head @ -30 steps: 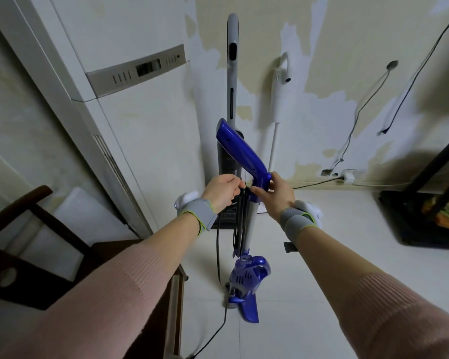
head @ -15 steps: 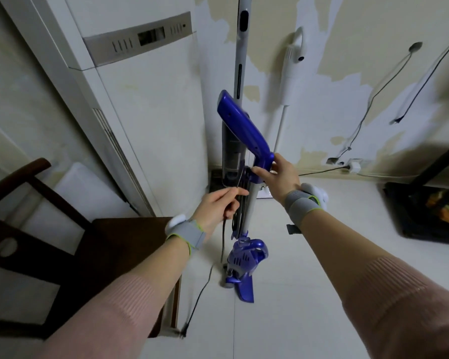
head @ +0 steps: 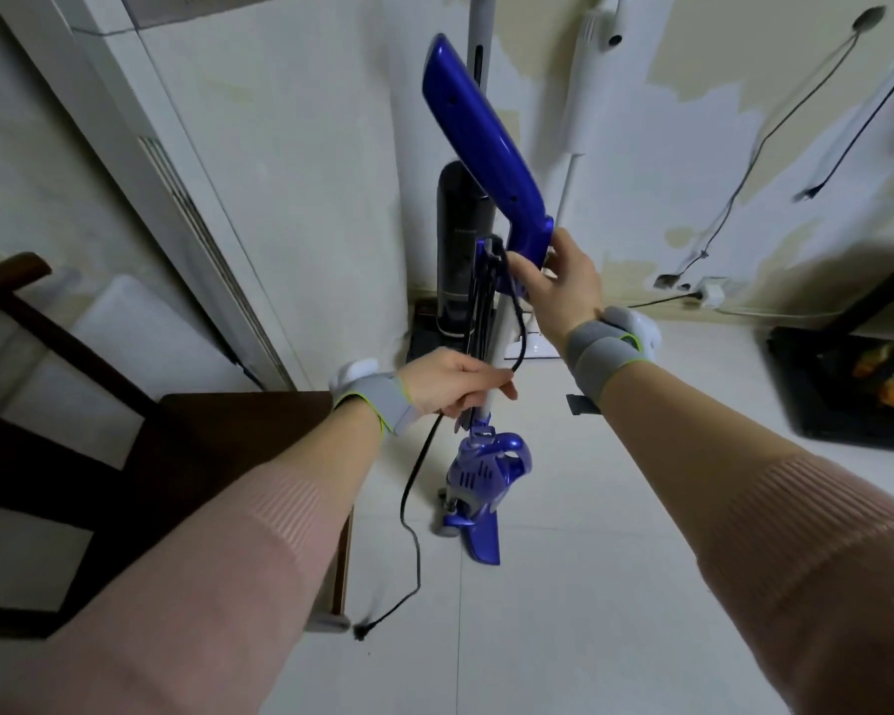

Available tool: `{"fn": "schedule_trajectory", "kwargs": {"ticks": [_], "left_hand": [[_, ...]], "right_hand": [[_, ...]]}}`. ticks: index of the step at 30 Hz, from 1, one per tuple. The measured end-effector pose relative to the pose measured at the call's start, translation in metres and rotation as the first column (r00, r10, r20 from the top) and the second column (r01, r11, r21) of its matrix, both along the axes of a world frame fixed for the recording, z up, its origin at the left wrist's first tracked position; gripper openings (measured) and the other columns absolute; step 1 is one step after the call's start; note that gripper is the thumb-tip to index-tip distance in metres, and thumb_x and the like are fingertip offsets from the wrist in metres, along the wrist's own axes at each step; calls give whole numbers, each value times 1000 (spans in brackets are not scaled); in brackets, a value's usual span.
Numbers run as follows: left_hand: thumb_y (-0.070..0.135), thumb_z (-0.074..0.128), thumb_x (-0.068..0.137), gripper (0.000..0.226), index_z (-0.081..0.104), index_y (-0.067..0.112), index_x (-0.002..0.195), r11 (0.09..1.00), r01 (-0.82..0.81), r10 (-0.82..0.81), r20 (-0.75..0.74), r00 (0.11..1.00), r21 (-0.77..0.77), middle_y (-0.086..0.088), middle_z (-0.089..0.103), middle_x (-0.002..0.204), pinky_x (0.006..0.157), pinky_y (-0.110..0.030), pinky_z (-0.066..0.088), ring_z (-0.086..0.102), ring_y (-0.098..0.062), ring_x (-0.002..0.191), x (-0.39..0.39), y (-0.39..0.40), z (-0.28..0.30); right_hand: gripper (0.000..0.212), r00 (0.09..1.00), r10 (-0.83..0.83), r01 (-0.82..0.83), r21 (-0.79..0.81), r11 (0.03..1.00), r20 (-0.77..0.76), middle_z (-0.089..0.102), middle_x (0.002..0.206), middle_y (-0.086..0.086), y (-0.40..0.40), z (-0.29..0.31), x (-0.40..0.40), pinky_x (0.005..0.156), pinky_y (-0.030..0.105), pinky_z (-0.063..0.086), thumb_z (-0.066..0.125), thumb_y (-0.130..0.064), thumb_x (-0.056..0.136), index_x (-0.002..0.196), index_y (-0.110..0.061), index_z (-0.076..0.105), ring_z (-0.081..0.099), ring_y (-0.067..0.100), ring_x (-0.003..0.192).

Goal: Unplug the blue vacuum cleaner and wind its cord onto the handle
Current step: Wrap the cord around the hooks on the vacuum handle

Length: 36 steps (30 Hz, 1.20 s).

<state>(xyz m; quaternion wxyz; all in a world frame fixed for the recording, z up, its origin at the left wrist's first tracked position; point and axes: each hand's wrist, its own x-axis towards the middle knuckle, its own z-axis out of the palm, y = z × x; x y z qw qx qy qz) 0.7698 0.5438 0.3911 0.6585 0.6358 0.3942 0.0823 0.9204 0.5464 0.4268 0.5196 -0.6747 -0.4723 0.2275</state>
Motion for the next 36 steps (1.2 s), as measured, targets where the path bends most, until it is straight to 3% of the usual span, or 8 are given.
{"fn": "schedule_trajectory", "kwargs": {"ticks": [5, 9, 16, 21, 25, 28, 33, 36], "left_hand": [[7, 44, 96, 23, 65, 3, 104, 971, -83, 160, 353, 922, -223, 6, 64, 63, 49, -14, 41, 48, -4, 48, -1, 12, 29], [5, 40, 96, 31, 71, 8, 99, 951, -59, 205, 474, 857, -304, 5, 61, 64, 45, -14, 32, 43, -3, 44, -19, 19, 49], [5, 48, 95, 21, 69, 8, 93, 961, 53, -29, 94, 995, -272, 2, 61, 63, 44, -13, 37, 48, -4, 46, -34, -4, 17], [20, 56, 93, 22, 68, 6, 81, 932, -308, 306, -41, 951, -191, 0, 50, 58, 41, -12, 34, 43, -3, 38, -45, -10, -42], [24, 57, 93, 24, 71, 6, 86, 878, -430, 444, 24, 896, -211, 2, 49, 57, 47, -17, 31, 39, -7, 43, -38, -11, -71], [14, 49, 96, 22, 69, 6, 95, 849, -380, 462, 167, 871, -366, 5, 52, 60, 58, -16, 37, 42, -8, 56, -33, -23, -93], [28, 54, 94, 30, 72, 10, 78, 833, -462, 508, 85, 857, -305, 5, 35, 52, 51, -20, 24, 31, -6, 45, -26, -50, -149], [29, 48, 96, 39, 74, 16, 70, 796, -493, 567, 148, 810, -352, 3, 30, 58, 50, -22, 19, 27, -4, 41, -21, -47, -173]], "right_hand": [[32, 1000, 9, -9, -19, 1000, 27, 69, 98, 12, 0, 4, 1, 84, 44, 56, 66, -26, 85, 112, -11, 58, 65, 25, 87], [38, 999, 23, -22, -32, 999, 33, 66, 94, 8, 0, 6, 2, 84, 39, 56, 67, -28, 84, 116, -10, 59, 62, 19, 84], [38, 999, 35, -32, -67, 997, 34, 65, 91, 7, 9, 7, 1, 82, 48, 57, 68, -34, 82, 113, -15, 58, 66, 30, 85], [39, 999, 41, -40, -36, 999, 27, 65, 94, 7, 7, -4, -5, 82, 48, 57, 66, -36, 83, 115, -15, 56, 65, 26, 83], [29, 999, 39, -39, 2, 999, 25, 62, 88, 2, 1, -21, -10, 77, 33, 50, 59, -40, 87, 103, -16, 54, 57, 16, 78], [22, 979, 45, -28, 85, 996, -200, 56, 82, -3, -11, -33, -16, 75, 19, 44, 58, -36, 88, 99, -17, 54, 51, 8, 75], [35, 938, 54, -58, -3, 998, -344, 62, 101, 0, -30, -78, -15, 94, 34, 47, 50, -48, 88, 112, -22, 54, 59, 16, 98], [32, 948, 60, -102, -117, 988, -314, 60, 109, 2, -46, -124, -19, 78, 10, 45, 45, -18, 94, 126, -16, 47, 56, 12, 96]]}}
